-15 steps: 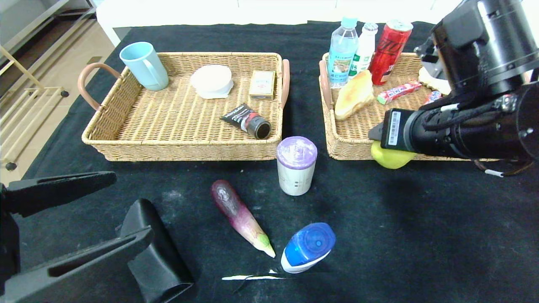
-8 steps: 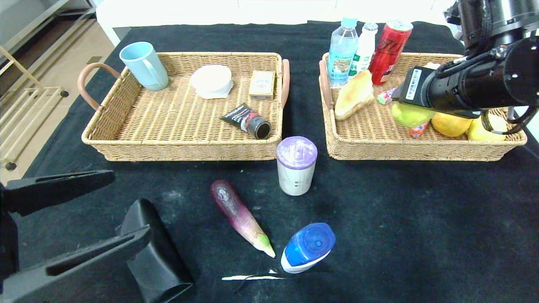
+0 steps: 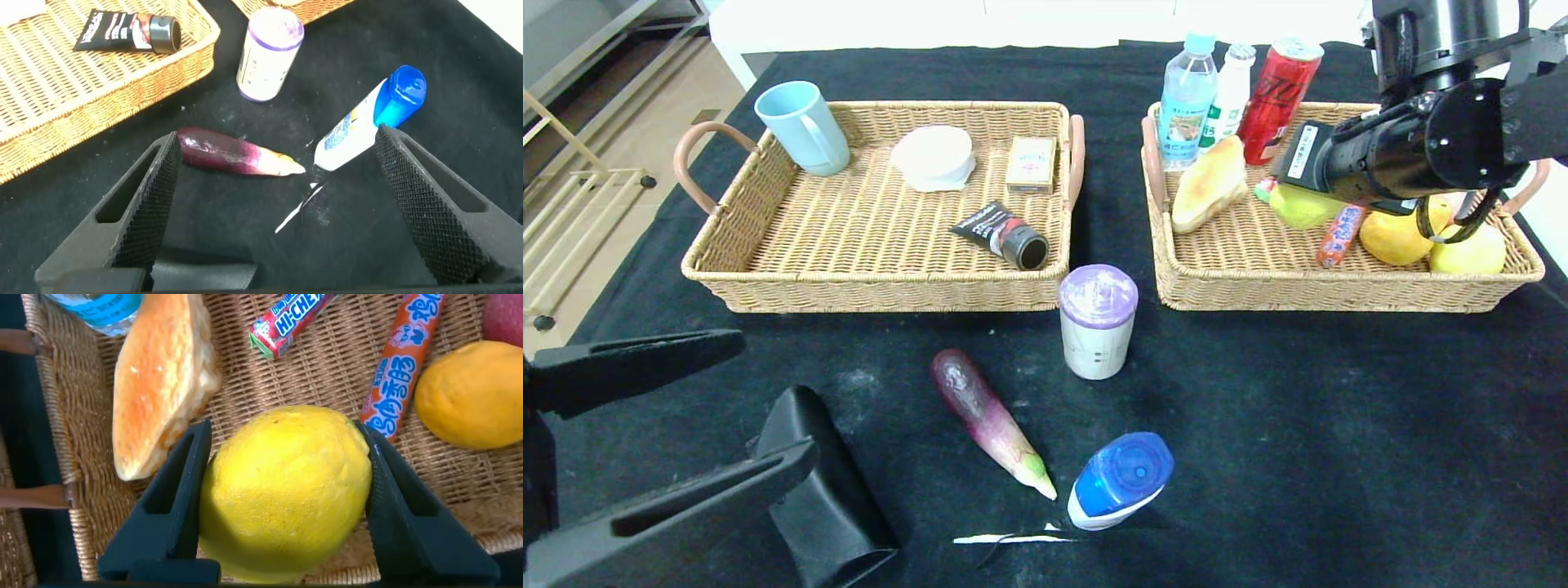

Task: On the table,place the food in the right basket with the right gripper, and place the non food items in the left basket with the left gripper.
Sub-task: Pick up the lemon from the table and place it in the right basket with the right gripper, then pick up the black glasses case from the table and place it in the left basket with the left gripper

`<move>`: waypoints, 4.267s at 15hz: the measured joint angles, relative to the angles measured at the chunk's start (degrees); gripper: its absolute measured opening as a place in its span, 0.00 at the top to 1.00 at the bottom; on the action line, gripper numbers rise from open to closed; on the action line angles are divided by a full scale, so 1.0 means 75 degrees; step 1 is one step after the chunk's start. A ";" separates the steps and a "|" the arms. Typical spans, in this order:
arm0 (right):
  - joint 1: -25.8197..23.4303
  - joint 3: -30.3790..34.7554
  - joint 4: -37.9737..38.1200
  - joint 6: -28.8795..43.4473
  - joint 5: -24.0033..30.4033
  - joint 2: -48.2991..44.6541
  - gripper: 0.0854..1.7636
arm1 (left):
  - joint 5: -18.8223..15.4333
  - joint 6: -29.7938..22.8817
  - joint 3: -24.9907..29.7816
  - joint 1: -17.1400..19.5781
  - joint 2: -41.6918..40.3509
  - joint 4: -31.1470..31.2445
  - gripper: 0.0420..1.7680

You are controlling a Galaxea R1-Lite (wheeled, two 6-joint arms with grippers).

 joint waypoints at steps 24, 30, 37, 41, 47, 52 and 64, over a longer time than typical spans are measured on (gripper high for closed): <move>0.0860 0.4127 -0.1999 -0.1538 0.2705 -0.2627 0.06 | 0.0011 0.0154 -0.0039 0.0218 -0.0044 0.0081 0.03; 0.1019 0.7443 -0.3636 -0.2812 0.5452 -0.5261 0.04 | 0.0224 0.0348 -0.0062 0.0221 -0.0106 0.0119 0.03; 0.1081 0.9325 -0.4405 -0.3519 0.6544 -0.6695 0.04 | 0.0312 0.0390 -0.0088 0.0184 -0.0047 0.0408 0.03; 0.0790 1.0342 -0.6318 -0.3579 0.6658 -0.6666 0.04 | 0.0624 0.0580 -0.0109 0.0163 -0.0011 0.0408 0.03; 0.0629 1.0593 -0.6411 -0.3587 0.6658 -0.6663 0.04 | 0.1185 0.0338 -0.0418 0.0151 0.0099 0.0749 0.03; 0.0457 1.0544 -0.6360 -0.3573 0.6658 -0.6994 0.04 | 0.2248 -0.0962 -0.1718 0.0154 0.0471 0.3105 0.03; 0.0545 1.0555 -0.6349 -0.3597 0.6664 -0.7613 0.04 | 0.2674 -0.6692 -0.3833 0.0341 0.2646 0.7103 0.03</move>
